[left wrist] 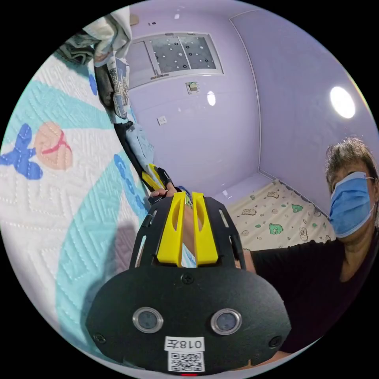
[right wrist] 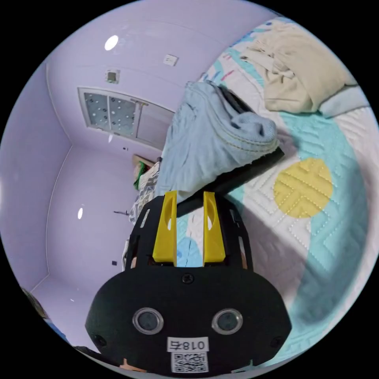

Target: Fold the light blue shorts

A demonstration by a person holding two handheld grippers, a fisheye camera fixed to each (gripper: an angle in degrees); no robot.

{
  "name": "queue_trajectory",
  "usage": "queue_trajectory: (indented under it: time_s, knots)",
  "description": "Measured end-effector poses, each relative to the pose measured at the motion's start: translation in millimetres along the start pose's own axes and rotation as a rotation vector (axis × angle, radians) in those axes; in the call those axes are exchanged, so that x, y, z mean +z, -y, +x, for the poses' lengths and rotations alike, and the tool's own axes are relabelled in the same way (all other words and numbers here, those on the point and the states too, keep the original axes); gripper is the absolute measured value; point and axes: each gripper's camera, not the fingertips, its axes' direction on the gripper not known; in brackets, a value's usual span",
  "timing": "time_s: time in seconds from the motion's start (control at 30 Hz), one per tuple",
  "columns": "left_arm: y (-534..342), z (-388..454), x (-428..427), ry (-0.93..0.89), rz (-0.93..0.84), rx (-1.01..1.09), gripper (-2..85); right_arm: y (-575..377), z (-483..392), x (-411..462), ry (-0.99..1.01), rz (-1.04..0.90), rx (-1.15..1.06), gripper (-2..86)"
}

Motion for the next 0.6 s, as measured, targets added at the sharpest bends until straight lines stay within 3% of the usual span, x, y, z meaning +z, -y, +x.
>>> queue_trajectory:
  time_s: [0.27,0.43,0.6]
  knots:
    - [16.2,-7.1,-1.1,-0.018,0.077,-0.047,0.4,20.9,-20.6,-10.4,-0.014,0.107,-0.008,9.4]
    - [30.6,-1.6,4.7,-0.013,0.081,-0.024,-0.8,36.3,-36.0,-11.8,-0.087,0.057,0.010,4.6]
    - [41.9,3.6,8.6,0.017,0.097,-0.011,-1.0,49.0,-121.6,-43.3,-0.139,0.040,-0.244,2.6]
